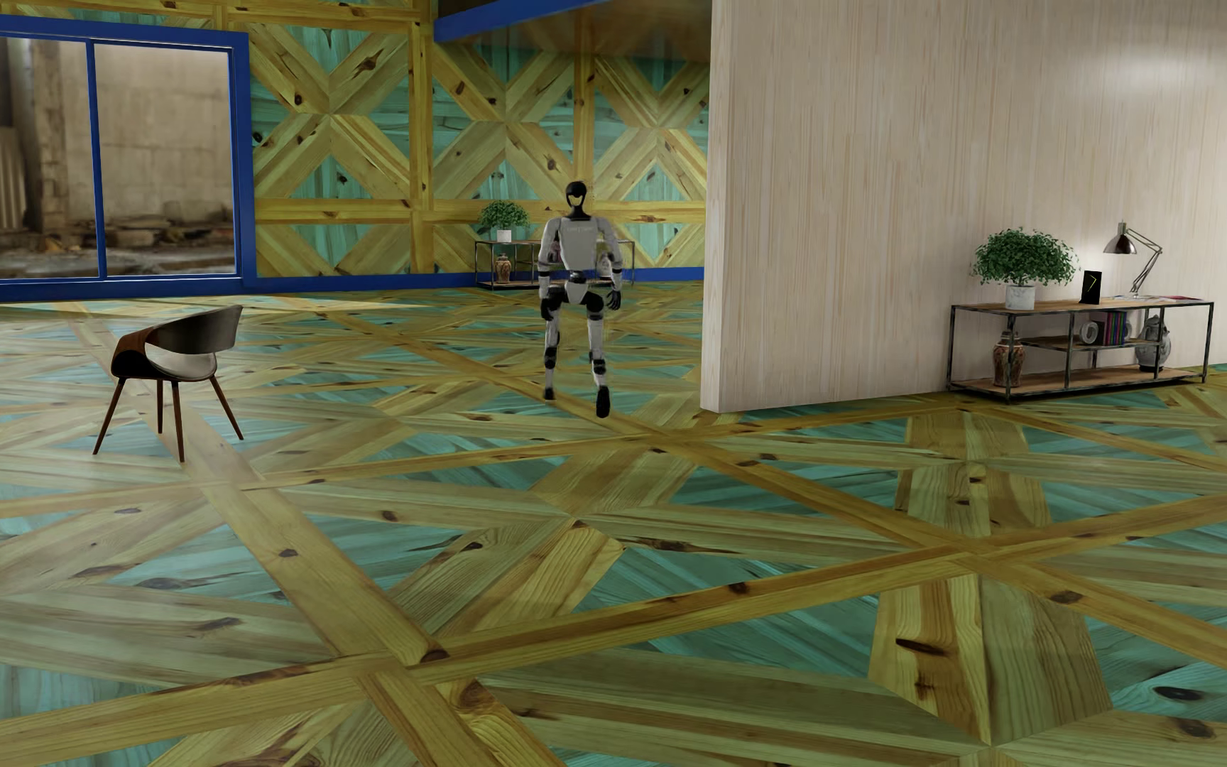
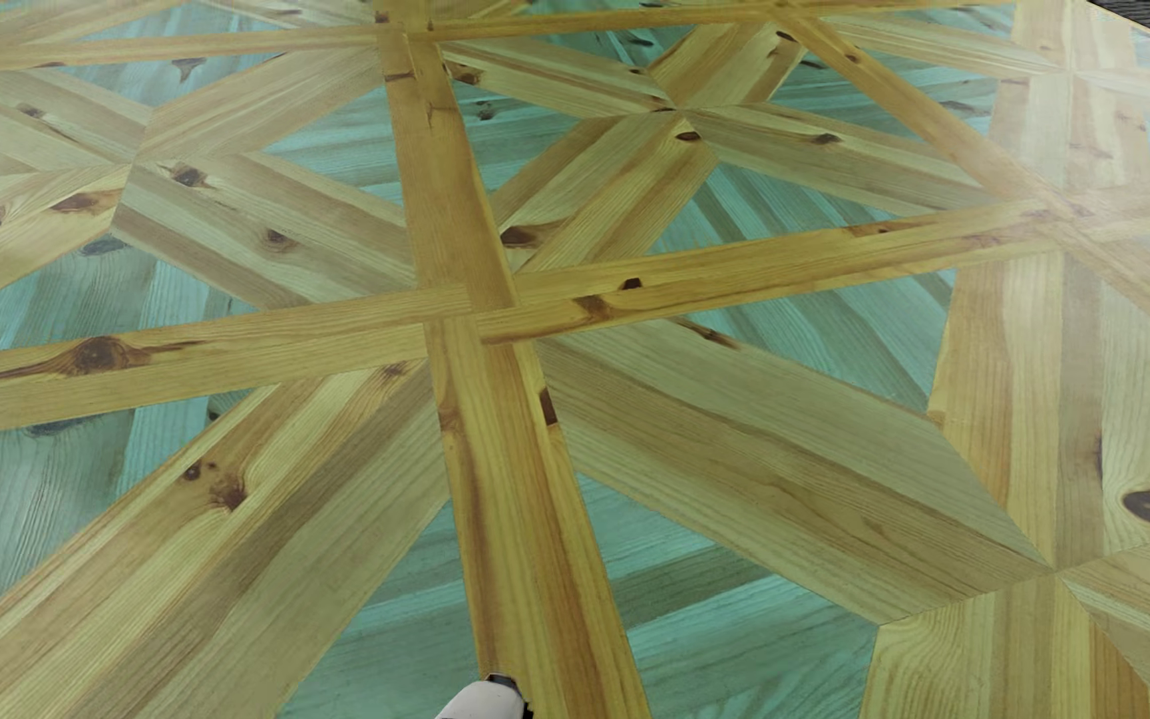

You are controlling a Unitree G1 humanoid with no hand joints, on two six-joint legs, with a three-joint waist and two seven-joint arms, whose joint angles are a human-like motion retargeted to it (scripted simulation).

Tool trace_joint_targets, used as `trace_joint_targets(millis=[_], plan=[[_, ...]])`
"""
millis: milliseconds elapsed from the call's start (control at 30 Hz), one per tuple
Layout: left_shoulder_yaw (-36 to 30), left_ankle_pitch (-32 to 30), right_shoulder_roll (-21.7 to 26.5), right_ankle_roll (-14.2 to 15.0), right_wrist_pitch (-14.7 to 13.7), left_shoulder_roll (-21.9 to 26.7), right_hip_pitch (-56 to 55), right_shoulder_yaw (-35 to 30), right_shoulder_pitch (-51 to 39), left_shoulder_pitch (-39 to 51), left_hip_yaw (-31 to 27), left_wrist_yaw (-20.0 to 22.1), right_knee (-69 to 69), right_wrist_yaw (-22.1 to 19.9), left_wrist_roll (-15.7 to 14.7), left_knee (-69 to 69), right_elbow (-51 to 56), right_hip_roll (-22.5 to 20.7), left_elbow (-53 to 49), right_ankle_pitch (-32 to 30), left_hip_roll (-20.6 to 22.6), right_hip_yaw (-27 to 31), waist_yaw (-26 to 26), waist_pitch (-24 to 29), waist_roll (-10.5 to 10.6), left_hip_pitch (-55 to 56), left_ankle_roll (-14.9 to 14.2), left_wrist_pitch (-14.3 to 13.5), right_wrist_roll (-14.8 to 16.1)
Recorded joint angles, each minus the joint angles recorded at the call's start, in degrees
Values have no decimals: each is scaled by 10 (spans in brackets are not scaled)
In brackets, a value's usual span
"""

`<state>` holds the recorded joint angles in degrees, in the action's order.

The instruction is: Circle the corner

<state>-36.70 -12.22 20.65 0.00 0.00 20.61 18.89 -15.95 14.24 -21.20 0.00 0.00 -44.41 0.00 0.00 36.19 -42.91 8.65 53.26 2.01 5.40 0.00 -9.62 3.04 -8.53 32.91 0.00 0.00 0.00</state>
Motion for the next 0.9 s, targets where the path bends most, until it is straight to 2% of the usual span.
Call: trace_joint_targets(millis=[33,67,100,133,167,233,300,333,367,400,433,467,500,533,567,600,633,667,700,767,800,833,900], plan=[[10,-19,-1,0,0,3,-43,-34,5,6,0,0,-108,0,0,44,-41,7,21,-82,19,0,16,-1,-13,-15,0,0,0],[22,-3,0,0,0,7,-124,-36,22,18,0,0,-239,0,0,57,-42,17,20,-86,50,0,33,-4,-25,-34,0,0,0],[54,25,1,0,0,2,-180,-56,29,31,0,0,-332,0,0,46,-48,15,29,-2,66,0,60,10,-31,-93,0,0,0],[55,69,3,0,0,6,-243,-70,38,48,0,0,-377,0,0,10,-50,-3,20,77,69,0,96,14,-25,-159,0,0,0],[48,112,6,0,0,15,-304,-80,54,63,0,0,-381,0,0,-23,-55,-17,2,112,70,0,132,16,-18,-223,0,0,0],[77,205,14,0,0,30,-383,-83,84,73,0,0,-251,0,0,-98,-83,-41,-69,117,47,0,206,23,1,-357,0,0,0],[104,324,24,0,0,42,-439,-85,108,96,0,0,-50,0,0,-125,-107,-32,-133,95,27,0,256,14,8,-459,0,0,0],[114,358,27,0,0,45,-454,-83,117,115,0,0,66,0,0,-117,-121,-21,-153,96,26,0,272,3,5,-487,0,0,0],[130,372,27,0,0,48,-458,-89,124,130,0,0,139,0,0,-116,-137,-17,-170,35,22,0,283,-6,2,-510,0,0,0],[140,359,28,0,0,48,-476,-86,131,143,0,0,371,0,0,-126,-150,-15,-178,-242,24,0,283,-17,-2,-523,0,0,0],[152,317,27,0,0,46,-494,-89,135,143,0,0,145,0,0,-116,-167,-23,-185,6,15,0,278,-11,-5,-544,0,0,0],[165,247,28,0,0,39,-501,-101,133,131,0,0,71,0,0,-71,-185,-36,-177,122,-1,0,274,-6,-2,-559,0,0,0],[169,156,25,0,0,26,-525,-87,134,121,0,0,-1,0,0,31,-191,-46,-148,107,-25,0,264,-12,6,-524,0,0,0],[163,98,24,0,0,17,-504,-96,119,109,0,0,-67,0,0,166,-201,-77,-101,133,-50,0,253,5,10,-492,0,0,0],[144,94,22,0,0,19,-469,-112,100,103,0,0,-69,0,0,334,-188,-100,-61,157,-46,0,241,11,1,-417,0,0,0],[108,121,19,0,0,23,-420,-118,86,99,0,0,-40,0,0,464,-155,-130,-26,153,-47,0,220,15,-4,-339,0,0,0],[72,130,13,0,0,27,-360,-108,81,85,0,0,-3,0,0,520,-113,-143,-6,131,-36,0,179,16,-20,-274,0,0,0],[76,118,10,0,0,20,-288,-97,70,59,0,0,44,0,0,513,-69,-149,15,113,-24,0,149,17,-31,-215,0,0,0],[59,78,6,0,0,19,-230,-89,58,41,0,0,86,0,0,450,-35,-148,24,90,-13,0,110,16,-39,-157,0,0,0],[44,-24,2,0,0,15,-130,-82,33,-1,0,0,146,0,0,214,25,-124,21,49,-10,0,42,14,-46,-83,0,0,0],[46,-41,7,0,0,8,-90,-79,21,-19,0,0,164,0,0,96,56,-108,22,39,-16,0,26,9,-42,-54,0,0,0],[41,31,16,0,0,3,-47,-77,10,-33,0,0,170,0,0,-9,90,-95,12,17,-28,0,23,4,-29,-37,0,0,0],[46,263,30,0,0,-7,-14,-57,4,-33,0,0,163,0,0,-103,153,-54,20,-37,-55,0,-3,-9,-16,7,0,0,0]])
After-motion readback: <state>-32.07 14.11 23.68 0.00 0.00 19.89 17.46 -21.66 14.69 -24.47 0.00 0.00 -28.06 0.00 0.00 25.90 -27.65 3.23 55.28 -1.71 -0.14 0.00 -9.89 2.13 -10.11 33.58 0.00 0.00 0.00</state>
